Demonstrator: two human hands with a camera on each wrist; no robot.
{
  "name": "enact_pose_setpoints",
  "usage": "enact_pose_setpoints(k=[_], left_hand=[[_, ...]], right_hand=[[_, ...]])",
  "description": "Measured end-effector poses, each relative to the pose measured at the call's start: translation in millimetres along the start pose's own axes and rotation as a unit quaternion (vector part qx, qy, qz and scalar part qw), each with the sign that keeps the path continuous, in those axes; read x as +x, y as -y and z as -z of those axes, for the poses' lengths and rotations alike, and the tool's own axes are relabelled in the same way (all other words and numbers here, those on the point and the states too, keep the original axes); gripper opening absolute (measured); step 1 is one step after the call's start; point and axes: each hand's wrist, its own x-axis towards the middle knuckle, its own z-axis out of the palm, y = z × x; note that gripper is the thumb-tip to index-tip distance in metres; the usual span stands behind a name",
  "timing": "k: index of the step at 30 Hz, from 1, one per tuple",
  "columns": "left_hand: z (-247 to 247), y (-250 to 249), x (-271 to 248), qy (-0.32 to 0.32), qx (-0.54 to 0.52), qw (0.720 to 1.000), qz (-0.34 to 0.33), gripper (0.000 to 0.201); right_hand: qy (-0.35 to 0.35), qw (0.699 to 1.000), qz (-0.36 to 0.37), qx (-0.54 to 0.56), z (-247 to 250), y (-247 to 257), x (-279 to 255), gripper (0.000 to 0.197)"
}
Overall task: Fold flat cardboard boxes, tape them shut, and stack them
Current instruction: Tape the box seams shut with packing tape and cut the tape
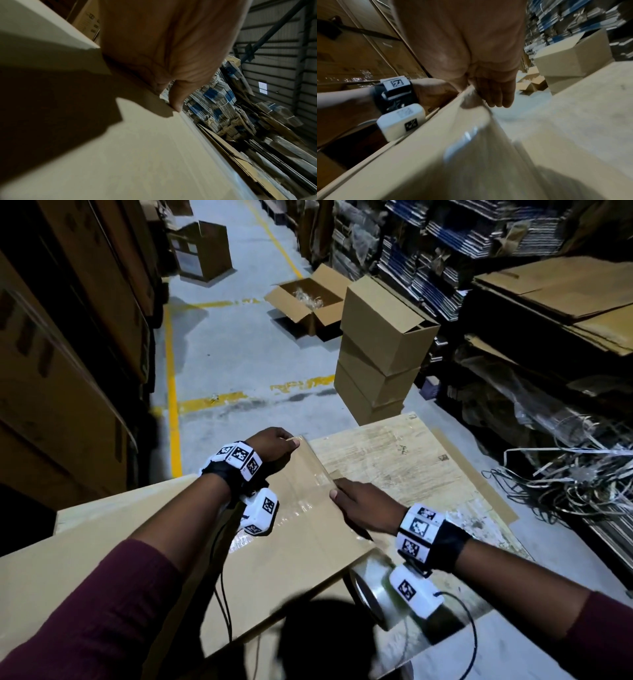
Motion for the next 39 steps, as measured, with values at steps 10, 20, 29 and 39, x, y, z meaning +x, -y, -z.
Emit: enact_pose_setpoints(k=[10,20,29,39], left_hand=[[-0.9,3.3,8.4,-0.003,0.018,1.000,-0.024,0.013],[-8.1,-3.9,18.2,0.061,0.060,0.994,-0.065,0.037],[-5.4,-14.8,18.1,0.068,0.107,0.989,-0.077,0.035],[-32.5,-14.9,-61.4,-0.173,0.175,0.969,-0.020,0.060]], right_hand=[[-0.056,0.997,-0.032,-0.047,8.5,51.0,93.4,0.024],[0.113,0.986,-0.089,-0.082,26.9,40.4,73.8,0.048],[-0.038,0.994,-0.010,0.105,-41.5,-16.6,-39.4,0.065],[-0.064,0.952,0.179,-0.238,-51.1,-41.7,-64.9,0.094]])
